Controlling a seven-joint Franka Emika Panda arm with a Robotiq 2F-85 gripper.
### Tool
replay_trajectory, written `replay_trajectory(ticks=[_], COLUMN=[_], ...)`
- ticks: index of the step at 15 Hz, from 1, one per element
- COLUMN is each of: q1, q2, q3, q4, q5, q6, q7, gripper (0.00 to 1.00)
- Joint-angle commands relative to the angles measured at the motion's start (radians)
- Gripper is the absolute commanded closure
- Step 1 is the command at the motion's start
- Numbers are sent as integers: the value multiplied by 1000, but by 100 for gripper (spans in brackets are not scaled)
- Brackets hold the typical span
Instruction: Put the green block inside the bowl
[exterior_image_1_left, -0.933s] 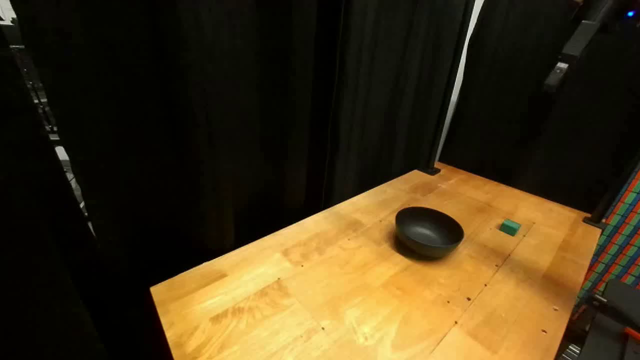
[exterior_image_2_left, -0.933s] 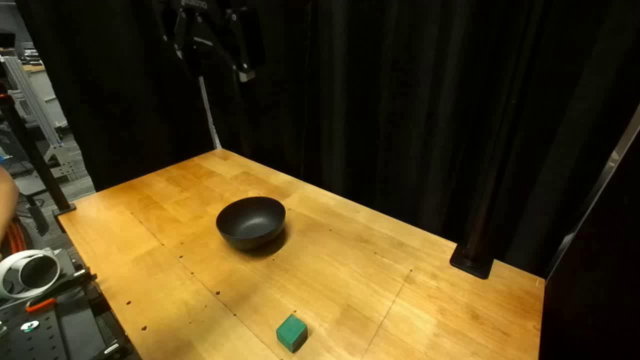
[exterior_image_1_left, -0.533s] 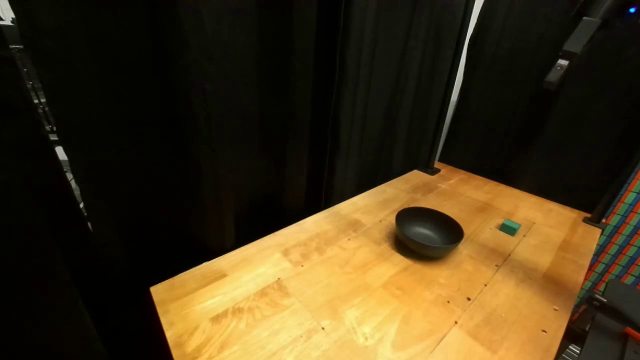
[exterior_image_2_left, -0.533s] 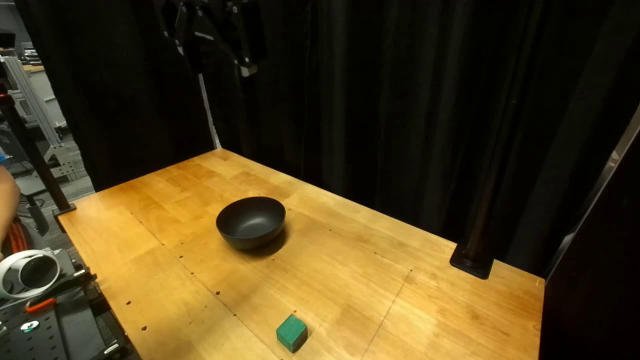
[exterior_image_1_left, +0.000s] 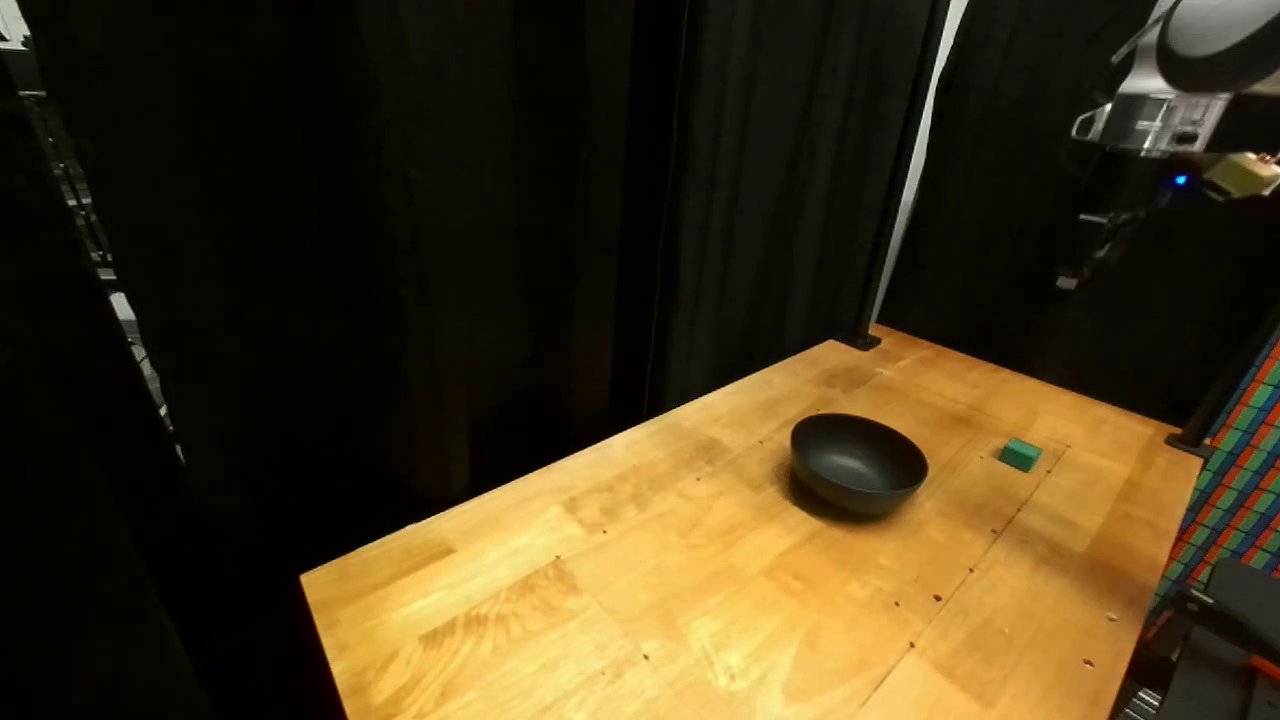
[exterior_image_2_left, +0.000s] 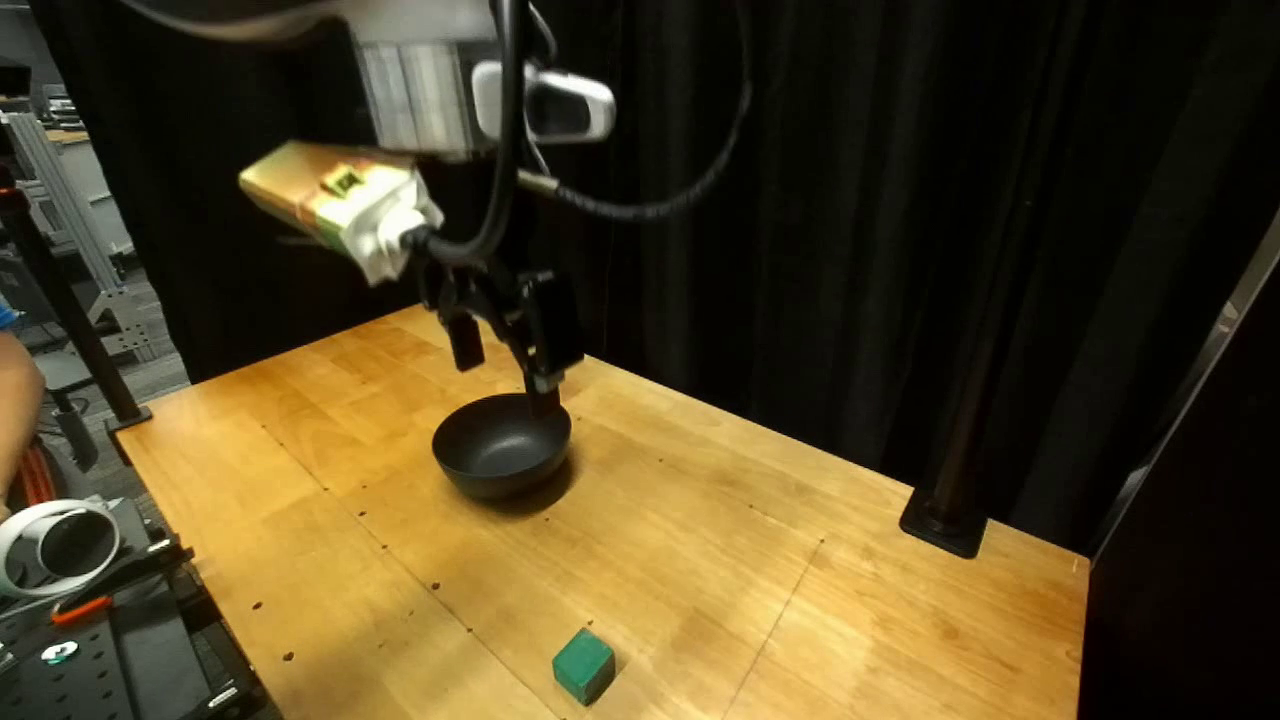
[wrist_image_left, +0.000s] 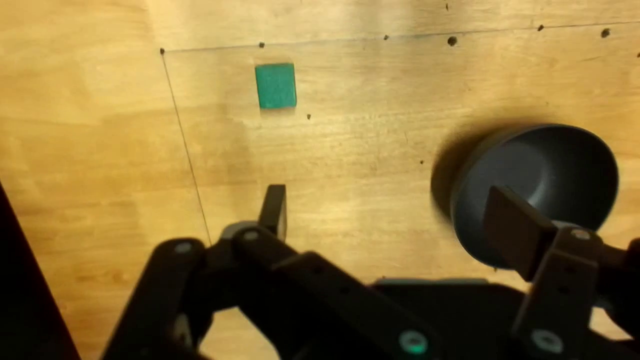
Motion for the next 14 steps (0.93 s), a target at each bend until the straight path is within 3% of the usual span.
replay_trajectory(ticks=[1, 8, 14], q1=[-44, -109, -185], q2=[112, 316, 468], q3=[17, 48, 111], q4=[-33, -85, -67], q5=[-2, 186, 217], q6=[89, 341, 475], q7=[61, -10, -24], gripper=[0, 0, 0])
